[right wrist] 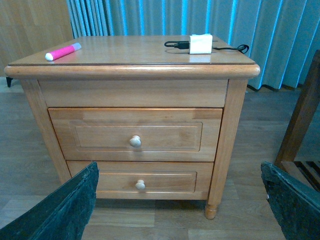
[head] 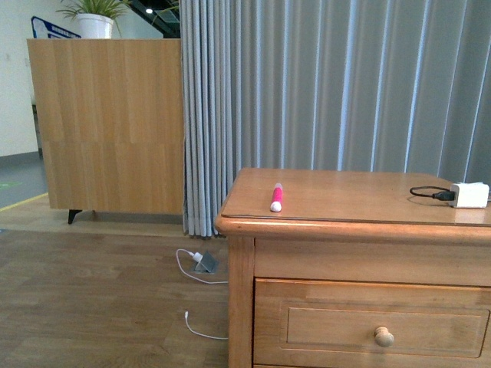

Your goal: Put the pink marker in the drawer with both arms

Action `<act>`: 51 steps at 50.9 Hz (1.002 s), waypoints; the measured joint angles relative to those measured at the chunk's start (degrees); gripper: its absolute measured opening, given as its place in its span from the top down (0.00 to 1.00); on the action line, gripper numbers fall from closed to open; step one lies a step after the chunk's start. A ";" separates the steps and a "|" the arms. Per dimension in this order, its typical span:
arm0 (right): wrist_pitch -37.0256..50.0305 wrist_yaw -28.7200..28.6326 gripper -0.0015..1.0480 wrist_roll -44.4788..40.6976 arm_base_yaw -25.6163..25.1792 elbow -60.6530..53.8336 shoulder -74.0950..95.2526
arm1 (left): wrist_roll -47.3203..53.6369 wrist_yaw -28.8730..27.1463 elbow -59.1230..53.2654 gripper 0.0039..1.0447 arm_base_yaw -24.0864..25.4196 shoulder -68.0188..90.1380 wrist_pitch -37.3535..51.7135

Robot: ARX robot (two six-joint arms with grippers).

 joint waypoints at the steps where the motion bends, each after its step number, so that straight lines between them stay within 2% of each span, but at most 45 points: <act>1: 0.00 0.00 0.08 0.02 0.00 0.00 0.00 | -0.02 0.00 0.00 0.06 0.00 0.00 0.00; 51: 0.00 0.00 0.08 0.00 0.00 0.00 0.00 | 0.00 0.02 0.00 0.06 0.00 0.00 0.00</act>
